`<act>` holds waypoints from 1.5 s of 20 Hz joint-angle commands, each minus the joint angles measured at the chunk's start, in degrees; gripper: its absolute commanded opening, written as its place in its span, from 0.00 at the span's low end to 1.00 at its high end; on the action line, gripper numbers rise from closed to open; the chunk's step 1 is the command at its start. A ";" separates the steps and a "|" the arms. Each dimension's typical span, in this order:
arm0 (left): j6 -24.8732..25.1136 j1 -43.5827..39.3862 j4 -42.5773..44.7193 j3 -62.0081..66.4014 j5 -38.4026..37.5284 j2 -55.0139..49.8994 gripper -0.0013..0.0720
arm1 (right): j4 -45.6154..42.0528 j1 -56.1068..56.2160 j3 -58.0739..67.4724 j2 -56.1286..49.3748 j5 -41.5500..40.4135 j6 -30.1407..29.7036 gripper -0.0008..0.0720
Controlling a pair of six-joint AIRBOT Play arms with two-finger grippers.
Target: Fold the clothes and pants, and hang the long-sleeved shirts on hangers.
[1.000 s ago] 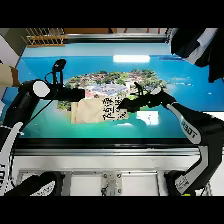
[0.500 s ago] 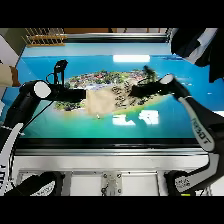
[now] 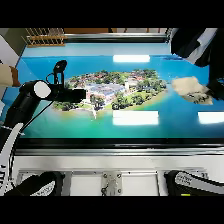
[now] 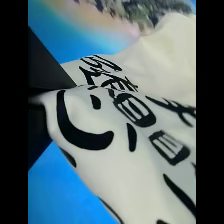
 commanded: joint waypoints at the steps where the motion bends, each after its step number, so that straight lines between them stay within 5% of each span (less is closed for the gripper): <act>1: -0.07 0.00 0.07 -0.02 0.00 0.02 0.03 | -3.45 -8.61 -8.59 5.09 1.44 2.95 0.03; 12: -0.07 0.00 0.09 -0.04 -0.09 0.02 0.03 | -18.56 -11.15 -18.16 10.01 3.48 3.37 0.09; 14: -0.07 0.00 0.09 -0.04 -0.04 0.02 0.03 | -21.14 -11.15 -18.16 10.99 3.48 3.34 0.69; 15: -0.07 0.00 0.09 -0.02 -0.07 0.02 0.03 | -22.03 -11.13 -18.16 11.47 3.50 3.32 0.85; 22: -0.07 -0.02 0.07 -0.02 -0.04 0.02 0.03 | -12.63 -6.58 -18.12 23.10 -0.59 0.72 0.85; 27: -0.04 0.00 0.15 -0.02 0.02 0.02 0.03 | 6.51 12.74 -18.21 29.38 -0.61 -6.97 0.85; 30: -0.04 -0.02 0.15 -0.02 0.09 0.02 0.03 | 7.10 26.58 -18.23 29.29 -0.63 -8.33 0.85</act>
